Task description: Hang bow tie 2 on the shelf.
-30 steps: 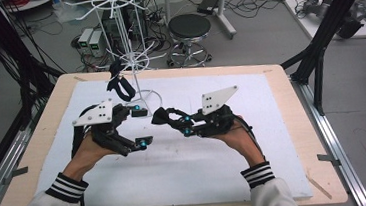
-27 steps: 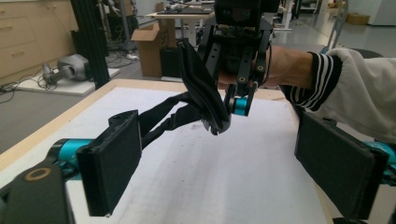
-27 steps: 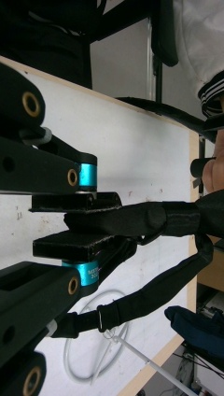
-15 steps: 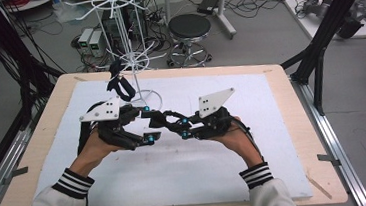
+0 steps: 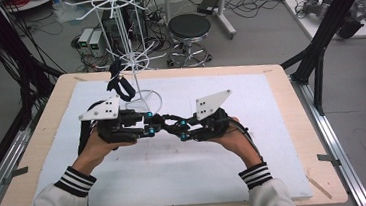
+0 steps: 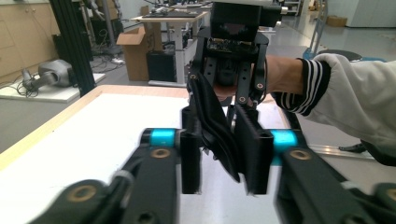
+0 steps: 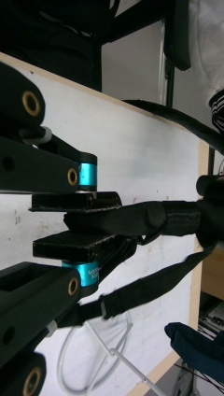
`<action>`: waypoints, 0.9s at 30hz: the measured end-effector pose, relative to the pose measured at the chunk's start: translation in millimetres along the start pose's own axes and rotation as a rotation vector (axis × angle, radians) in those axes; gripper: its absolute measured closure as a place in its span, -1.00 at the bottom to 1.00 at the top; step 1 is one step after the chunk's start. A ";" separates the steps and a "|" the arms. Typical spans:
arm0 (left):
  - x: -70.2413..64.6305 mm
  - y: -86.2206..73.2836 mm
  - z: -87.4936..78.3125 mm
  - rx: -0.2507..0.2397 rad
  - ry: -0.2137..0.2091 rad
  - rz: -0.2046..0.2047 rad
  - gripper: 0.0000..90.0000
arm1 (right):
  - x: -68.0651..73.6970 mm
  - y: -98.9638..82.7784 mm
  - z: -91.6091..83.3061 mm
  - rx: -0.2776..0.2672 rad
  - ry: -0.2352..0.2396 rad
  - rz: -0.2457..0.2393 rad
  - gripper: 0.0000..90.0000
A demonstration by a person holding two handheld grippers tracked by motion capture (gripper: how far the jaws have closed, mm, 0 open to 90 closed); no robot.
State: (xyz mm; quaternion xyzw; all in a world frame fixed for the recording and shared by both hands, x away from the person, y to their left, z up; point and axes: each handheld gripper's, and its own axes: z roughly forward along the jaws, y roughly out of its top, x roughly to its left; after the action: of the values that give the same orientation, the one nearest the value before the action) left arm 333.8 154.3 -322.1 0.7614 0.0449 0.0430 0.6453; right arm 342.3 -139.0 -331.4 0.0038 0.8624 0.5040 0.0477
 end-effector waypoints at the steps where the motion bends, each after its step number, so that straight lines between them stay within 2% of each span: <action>1: -0.1 0.0 0.0 0.002 0.000 -0.004 0.65 | -0.3 0.1 0.0 -0.002 0.001 0.001 0.79; 4: -0.7 0.1 0.7 0.016 0.002 0.001 0.75 | -1.1 -0.5 0.5 0.003 -0.003 0.004 0.79; 6: -1.0 0.1 0.7 0.020 -0.001 -0.010 0.81 | -1.3 -0.8 1.3 0.007 -0.005 0.002 0.78; 9: -1.4 0.4 0.1 0.022 0.004 -0.012 0.84 | -1.1 -0.7 1.9 0.009 -0.005 0.004 0.76; 11: -1.8 0.8 -0.5 0.020 0.006 -0.009 0.84 | -1.1 -0.6 2.6 0.002 -0.003 0.001 0.70; 12: -2.4 1.0 -0.7 0.023 0.011 -0.009 0.84 | -0.9 -0.6 2.7 0.000 -0.010 0.001 0.60; 13: -2.7 1.1 -0.6 0.025 0.016 -0.009 0.84 | -0.3 -0.5 2.9 -0.005 -0.018 0.009 0.29; 15: -2.7 0.8 -1.2 0.018 0.018 -0.006 0.84 | 1.1 -0.9 5.2 -0.034 -0.091 0.030 -0.53; 16: -2.9 0.9 -1.1 0.014 0.019 -0.006 0.84 | 1.6 -0.9 6.6 -0.044 -0.122 0.035 -0.85; 17: -2.9 0.9 -1.2 0.015 0.017 -0.001 0.84 | 2.6 -0.8 7.0 -0.046 -0.147 0.041 -0.98; 20: -3.0 1.0 -1.4 0.019 0.018 0.002 0.84 | 4.6 -1.9 5.3 -0.098 -0.162 0.051 -0.99; 27: -3.9 1.9 -2.7 0.003 0.035 0.002 0.84 | 5.2 -2.1 3.3 -0.086 -0.178 0.072 -0.99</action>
State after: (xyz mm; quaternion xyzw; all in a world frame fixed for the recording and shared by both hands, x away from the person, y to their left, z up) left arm 329.6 156.1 -319.8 0.7614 0.0557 0.0569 0.6434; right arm 337.6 -136.8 -335.2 0.0774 0.8317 0.5395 0.1062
